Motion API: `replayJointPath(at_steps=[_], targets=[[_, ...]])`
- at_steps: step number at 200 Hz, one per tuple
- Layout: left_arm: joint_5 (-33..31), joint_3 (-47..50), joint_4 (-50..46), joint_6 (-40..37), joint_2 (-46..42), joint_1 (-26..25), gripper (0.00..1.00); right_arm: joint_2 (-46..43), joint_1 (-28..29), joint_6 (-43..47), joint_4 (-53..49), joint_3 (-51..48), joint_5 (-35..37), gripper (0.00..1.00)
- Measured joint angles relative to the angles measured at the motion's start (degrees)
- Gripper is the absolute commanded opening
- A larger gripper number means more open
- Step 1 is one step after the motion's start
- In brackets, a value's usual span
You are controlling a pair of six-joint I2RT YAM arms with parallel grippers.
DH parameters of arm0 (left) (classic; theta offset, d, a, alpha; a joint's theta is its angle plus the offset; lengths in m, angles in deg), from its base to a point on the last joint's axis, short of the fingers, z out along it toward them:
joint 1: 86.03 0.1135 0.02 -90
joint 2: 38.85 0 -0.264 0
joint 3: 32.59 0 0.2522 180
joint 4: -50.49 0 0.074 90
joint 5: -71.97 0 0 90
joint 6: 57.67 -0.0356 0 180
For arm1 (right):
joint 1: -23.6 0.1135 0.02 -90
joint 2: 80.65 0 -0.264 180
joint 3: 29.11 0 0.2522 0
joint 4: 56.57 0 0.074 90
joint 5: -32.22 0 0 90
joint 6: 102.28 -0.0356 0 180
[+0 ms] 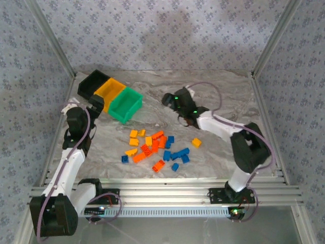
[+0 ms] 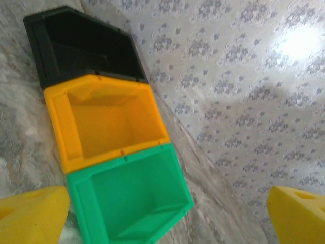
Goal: Sort the legos into containers by color
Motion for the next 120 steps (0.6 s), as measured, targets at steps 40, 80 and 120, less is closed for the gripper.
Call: replayJointPath(at_steps=[40, 80, 120], targets=[[1.99, 0.66, -3.80, 0.85, -2.91, -0.04, 1.00, 13.75, 7.69, -8.92, -4.83, 15.41, 0.61, 1.00], [2.71, 3.08, -4.61, 2.01, -6.93, -0.37, 1.00, 23.76, 9.90, -14.08, -7.17, 28.11, 0.35, 0.93], [2.73, 3.39, -5.29, 2.21, -9.09, -0.66, 1.00, 31.63, 9.86, -16.41, -10.27, 37.75, -0.44, 0.88]])
